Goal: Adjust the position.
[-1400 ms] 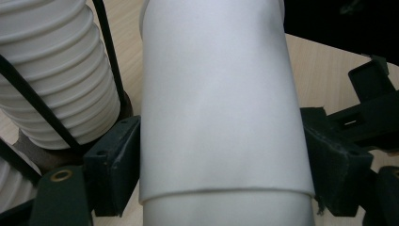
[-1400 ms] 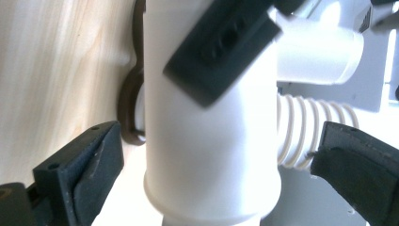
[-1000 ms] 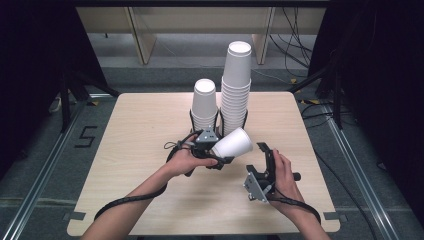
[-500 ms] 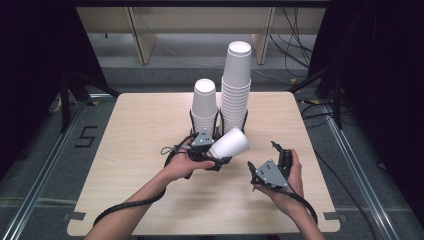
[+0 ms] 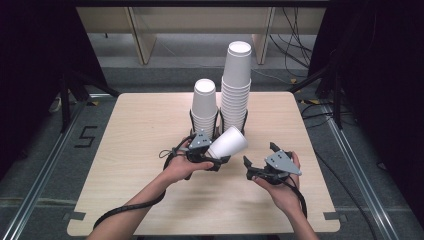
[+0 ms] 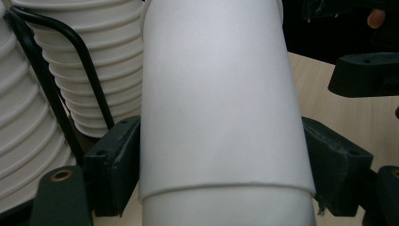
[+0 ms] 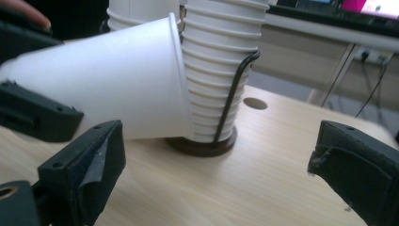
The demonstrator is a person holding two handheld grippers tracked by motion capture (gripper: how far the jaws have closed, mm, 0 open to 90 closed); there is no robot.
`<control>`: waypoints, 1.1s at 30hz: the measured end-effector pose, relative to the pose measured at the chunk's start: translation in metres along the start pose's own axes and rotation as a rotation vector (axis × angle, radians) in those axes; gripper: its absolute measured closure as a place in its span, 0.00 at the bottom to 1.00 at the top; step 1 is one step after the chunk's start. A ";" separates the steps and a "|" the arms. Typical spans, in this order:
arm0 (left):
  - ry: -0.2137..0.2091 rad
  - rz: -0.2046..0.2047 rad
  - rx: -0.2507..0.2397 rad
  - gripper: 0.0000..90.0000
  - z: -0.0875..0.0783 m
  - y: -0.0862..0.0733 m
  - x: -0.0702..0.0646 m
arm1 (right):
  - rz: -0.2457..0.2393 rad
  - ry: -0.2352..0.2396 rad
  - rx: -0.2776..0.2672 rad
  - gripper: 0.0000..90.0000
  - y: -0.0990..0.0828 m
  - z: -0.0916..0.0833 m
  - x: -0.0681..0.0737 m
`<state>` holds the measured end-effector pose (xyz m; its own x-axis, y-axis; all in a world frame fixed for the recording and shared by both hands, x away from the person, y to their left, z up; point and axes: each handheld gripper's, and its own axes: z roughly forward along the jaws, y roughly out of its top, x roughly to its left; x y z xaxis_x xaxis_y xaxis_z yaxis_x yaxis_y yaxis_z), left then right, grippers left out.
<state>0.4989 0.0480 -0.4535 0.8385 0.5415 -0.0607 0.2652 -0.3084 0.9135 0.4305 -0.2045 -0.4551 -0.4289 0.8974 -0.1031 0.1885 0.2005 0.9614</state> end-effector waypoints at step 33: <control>0.005 0.012 -0.035 0.23 0.011 -0.002 -0.008 | 0.715 0.181 -0.010 0.01 -0.002 0.019 0.003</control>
<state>0.4965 0.0358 -0.4593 0.8393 0.5415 -0.0476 0.2383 -0.2878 0.9276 0.4451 -0.1947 -0.4624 -0.3438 0.7286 0.5924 0.4691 -0.4133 0.7805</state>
